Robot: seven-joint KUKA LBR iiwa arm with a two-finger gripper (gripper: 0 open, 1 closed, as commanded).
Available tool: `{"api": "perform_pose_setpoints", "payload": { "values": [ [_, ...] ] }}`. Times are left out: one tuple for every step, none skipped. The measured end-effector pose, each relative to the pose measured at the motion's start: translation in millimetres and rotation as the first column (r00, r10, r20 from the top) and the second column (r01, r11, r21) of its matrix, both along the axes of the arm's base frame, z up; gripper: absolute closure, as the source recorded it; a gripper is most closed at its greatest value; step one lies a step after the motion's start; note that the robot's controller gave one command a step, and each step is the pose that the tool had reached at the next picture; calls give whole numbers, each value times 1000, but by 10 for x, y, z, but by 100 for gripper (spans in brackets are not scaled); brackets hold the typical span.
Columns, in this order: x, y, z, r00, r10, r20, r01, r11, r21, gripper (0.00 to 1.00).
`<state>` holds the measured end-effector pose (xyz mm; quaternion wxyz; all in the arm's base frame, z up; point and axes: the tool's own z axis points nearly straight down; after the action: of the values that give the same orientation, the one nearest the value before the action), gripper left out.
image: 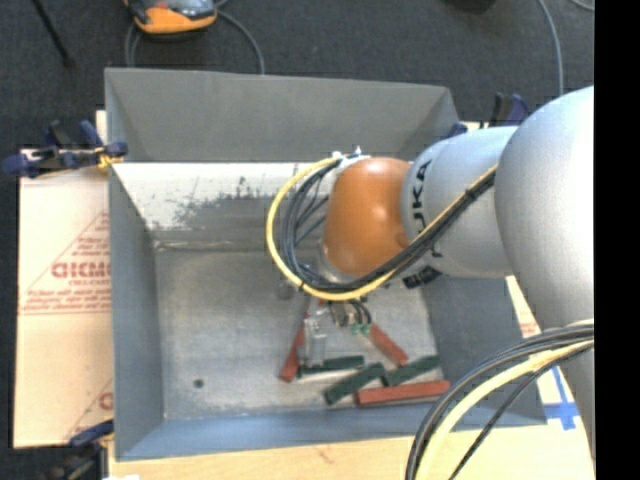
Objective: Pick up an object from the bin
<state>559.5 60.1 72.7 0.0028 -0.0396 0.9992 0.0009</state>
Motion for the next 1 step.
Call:
{"api": "perform_pose_setpoints", "payload": {
  "values": [
    [71, -412, -12, 994, -111, 1, 111, 994, 1, 100]
  ]
}}
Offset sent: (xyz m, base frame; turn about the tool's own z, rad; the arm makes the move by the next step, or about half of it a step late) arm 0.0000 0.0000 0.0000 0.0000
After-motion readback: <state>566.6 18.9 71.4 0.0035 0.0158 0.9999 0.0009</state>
